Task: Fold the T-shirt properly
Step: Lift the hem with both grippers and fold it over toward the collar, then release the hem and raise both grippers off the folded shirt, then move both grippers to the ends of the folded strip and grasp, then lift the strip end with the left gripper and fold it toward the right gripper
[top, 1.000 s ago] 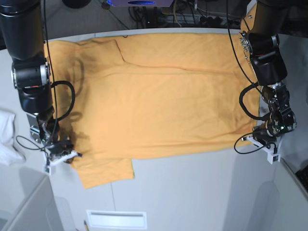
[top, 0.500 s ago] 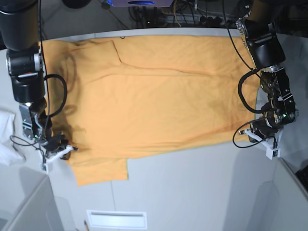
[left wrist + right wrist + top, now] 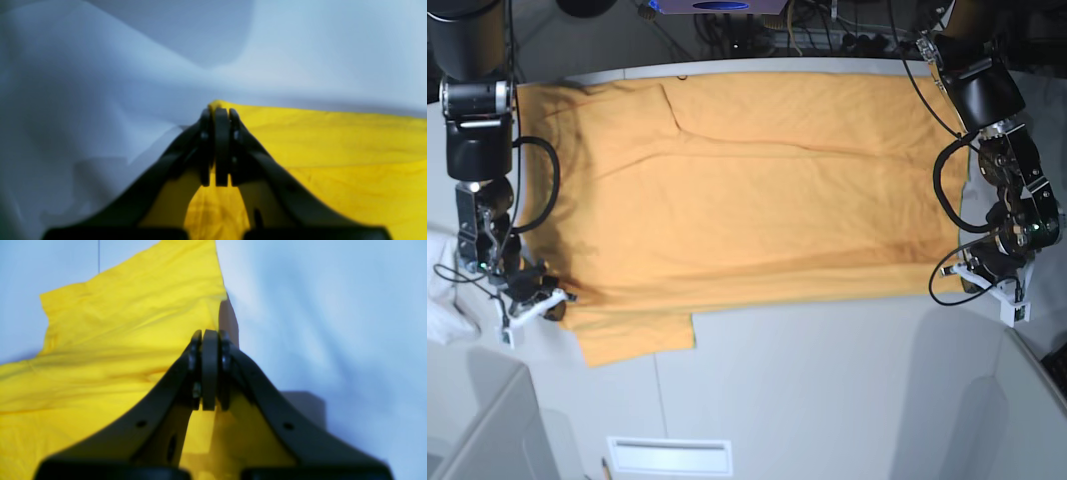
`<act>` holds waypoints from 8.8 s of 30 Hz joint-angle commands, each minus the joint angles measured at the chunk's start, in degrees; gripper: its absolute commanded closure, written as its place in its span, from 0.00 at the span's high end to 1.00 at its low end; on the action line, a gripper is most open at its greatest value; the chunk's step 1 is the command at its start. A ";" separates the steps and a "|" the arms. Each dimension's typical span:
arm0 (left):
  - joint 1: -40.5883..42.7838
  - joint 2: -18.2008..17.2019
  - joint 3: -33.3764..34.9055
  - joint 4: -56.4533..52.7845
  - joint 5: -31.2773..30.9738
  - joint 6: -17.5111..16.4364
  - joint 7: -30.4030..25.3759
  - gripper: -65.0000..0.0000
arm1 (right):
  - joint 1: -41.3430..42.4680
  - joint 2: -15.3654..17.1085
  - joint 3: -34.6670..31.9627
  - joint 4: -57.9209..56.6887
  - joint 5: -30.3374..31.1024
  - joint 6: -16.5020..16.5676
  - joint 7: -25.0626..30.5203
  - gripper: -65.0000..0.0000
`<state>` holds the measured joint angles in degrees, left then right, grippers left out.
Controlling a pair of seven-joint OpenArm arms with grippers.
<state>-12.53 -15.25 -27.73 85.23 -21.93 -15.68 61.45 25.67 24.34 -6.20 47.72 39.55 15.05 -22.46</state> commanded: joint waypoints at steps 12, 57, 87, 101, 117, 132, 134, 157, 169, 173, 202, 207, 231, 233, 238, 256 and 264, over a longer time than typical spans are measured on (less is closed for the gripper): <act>4.05 -1.06 -0.27 6.07 -0.44 -0.19 0.40 0.00 | -6.90 0.23 13.71 17.11 0.49 0.20 -10.55 0.00; 22.34 -0.97 -4.32 26.37 -0.62 -0.27 4.35 0.00 | -30.55 -6.89 37.45 55.97 0.93 0.38 -38.60 0.00; 34.21 -1.06 -4.41 28.75 -0.53 -0.27 4.35 0.00 | -42.51 -9.08 39.30 62.56 0.41 0.38 -42.29 0.00; 36.32 -0.89 -4.49 29.10 -0.53 -0.27 4.35 0.00 | -44.79 -8.65 39.38 62.91 0.49 0.38 -42.03 0.00; 37.63 -1.06 -4.49 28.66 -0.09 -0.27 4.26 0.05 | -46.81 -8.65 39.30 57.02 0.32 0.38 -41.67 0.48; 35.00 2.89 -11.18 27.34 -10.90 -0.27 4.18 0.26 | -46.90 -9.08 35.95 61.68 0.32 0.47 -36.31 0.00; 34.38 3.77 -11.18 26.55 -10.90 -0.27 4.00 0.00 | -46.81 -9.08 34.28 61.59 0.32 0.47 -36.22 0.00; 17.85 6.23 -2.30 -2.37 7.91 -0.01 -4.62 0.00 | -29.50 -10.49 27.87 34.43 -16.21 0.29 -32.00 0.00; 3.52 6.32 -2.38 -3.52 10.90 -0.01 -0.13 0.00 | -16.13 -10.76 27.95 28.01 -17.44 0.47 -29.01 0.00; 3.88 6.32 -4.32 5.19 10.81 -0.27 2.86 0.00 | -17.89 -12.07 28.31 38.03 -15.07 0.47 -29.28 0.00; 10.73 4.39 -17.33 0.18 -1.58 -24.32 1.10 1.00 | -33.45 -14.10 27.78 56.76 -6.45 0.38 -29.37 0.00; 8.62 4.39 -17.33 -3.60 -1.67 -24.32 -1.36 1.00 | -33.71 -14.10 27.78 56.85 -6.45 0.38 -29.37 0.00; 5.90 4.56 -15.04 -21.10 -2.02 -23.22 -3.82 0.00 | -34.24 -14.18 28.31 56.41 -6.45 0.38 -29.37 0.00; 5.99 4.21 -15.04 -20.31 -1.76 -22.60 -5.32 0.00 | -34.86 -14.18 28.39 56.50 -6.36 0.38 -29.37 0.00; 5.99 0.43 -15.04 -20.40 -1.93 -19.26 -5.85 0.00 | -35.30 -14.18 28.48 56.76 -6.36 0.38 -29.37 0.00; 15.13 5.88 -16.89 7.65 -1.58 -18.21 -5.41 0.00 | -34.86 -15.15 31.38 56.32 -0.12 0.38 -29.37 0.00; 18.03 9.84 -3.97 15.82 -1.93 -13.11 -5.41 0.00 | -33.71 -15.15 31.47 54.47 0.05 0.38 -29.37 0.00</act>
<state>5.96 -4.89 -31.73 99.61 -22.85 -28.58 57.21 -8.78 8.47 25.04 101.43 38.81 15.44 -53.08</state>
